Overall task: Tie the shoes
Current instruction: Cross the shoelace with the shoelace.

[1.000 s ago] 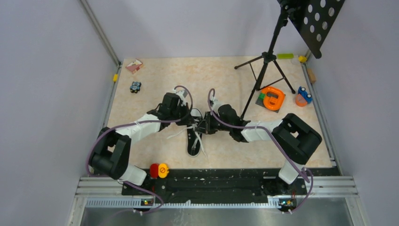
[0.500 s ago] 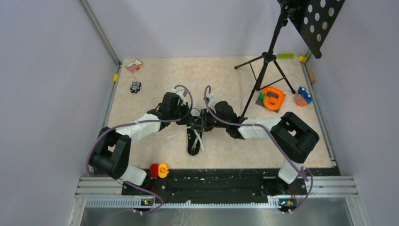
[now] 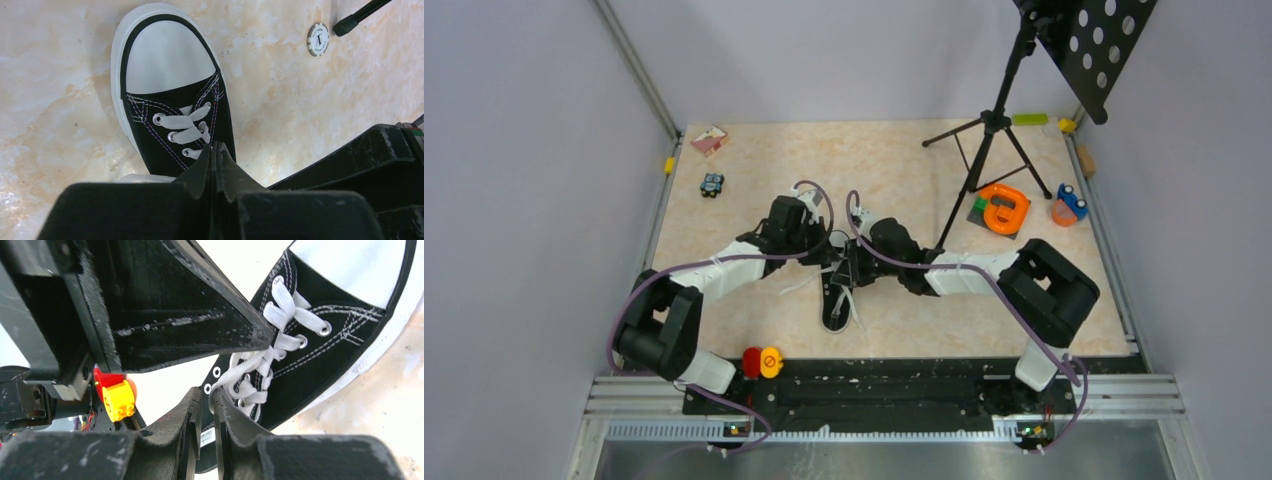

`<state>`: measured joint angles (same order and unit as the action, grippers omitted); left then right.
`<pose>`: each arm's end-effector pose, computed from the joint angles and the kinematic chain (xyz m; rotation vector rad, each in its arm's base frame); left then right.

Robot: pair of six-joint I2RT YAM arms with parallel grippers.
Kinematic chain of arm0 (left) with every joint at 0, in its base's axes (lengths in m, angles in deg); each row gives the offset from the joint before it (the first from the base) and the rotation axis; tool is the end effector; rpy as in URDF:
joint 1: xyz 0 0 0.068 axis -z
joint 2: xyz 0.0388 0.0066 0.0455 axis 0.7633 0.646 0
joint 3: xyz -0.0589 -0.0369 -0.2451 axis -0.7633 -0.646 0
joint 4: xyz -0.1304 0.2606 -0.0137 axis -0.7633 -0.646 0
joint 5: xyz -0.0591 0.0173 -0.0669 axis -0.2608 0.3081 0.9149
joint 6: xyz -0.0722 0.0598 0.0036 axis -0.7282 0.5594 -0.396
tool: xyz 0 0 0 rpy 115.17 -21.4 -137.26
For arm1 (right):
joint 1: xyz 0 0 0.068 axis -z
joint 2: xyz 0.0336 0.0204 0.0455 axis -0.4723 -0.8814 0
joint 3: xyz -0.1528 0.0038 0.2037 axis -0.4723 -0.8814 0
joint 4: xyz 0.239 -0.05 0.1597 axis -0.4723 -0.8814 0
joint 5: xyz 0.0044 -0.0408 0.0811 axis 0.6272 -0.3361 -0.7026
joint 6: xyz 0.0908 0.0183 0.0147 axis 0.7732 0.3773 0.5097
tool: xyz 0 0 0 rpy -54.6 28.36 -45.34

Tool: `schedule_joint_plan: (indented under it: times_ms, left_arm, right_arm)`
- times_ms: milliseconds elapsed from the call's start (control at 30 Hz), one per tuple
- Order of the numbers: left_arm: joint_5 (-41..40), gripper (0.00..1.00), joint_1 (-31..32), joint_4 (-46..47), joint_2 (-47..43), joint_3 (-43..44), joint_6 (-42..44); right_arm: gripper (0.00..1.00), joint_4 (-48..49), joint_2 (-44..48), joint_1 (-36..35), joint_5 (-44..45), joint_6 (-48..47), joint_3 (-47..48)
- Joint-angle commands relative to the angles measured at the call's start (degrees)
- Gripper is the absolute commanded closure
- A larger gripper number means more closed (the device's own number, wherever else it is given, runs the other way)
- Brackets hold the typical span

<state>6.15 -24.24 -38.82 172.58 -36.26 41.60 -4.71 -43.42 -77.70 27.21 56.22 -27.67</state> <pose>0.3179 -0.1798 0.1260 0.0655 2.4447 -0.8133 0.2548 0.3366 0.1070 -0.4876 2.2613 1.1422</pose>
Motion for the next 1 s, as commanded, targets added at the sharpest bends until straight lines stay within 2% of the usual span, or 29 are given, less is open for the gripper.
schedule_joint_plan:
  times_ms: [0, 133, 433, 667, 967]
  left_arm:
    - [0.81, 1.0, -0.31, 1.98, -1.48, 1.42, 0.09]
    - [1.09, 1.0, -0.34, 1.9, -1.65, 1.13, -0.04]
    - [1.44, 1.0, -0.29, 2.03, -1.72, 1.11, -0.16]
    - [1.44, 1.0, -0.29, 1.88, -2.08, 0.81, 0.0]
    - [2.12, 1.0, -0.3, 1.25, -2.69, 0.62, 0.26]
  right_arm:
    - [0.82, -1.98, -0.36, -1.64, 3.28, -2.29, 4.38]
    - [0.79, -4.62, 0.65, -2.26, 9.17, -2.8, 4.66]
    - [0.79, -6.6, -0.49, -3.05, 8.47, -4.29, 6.48]
    - [0.79, -9.54, 1.34, -3.62, 16.51, -3.86, 5.78]
    - [0.79, -12.86, 1.68, -3.62, 20.97, -3.35, 5.75]
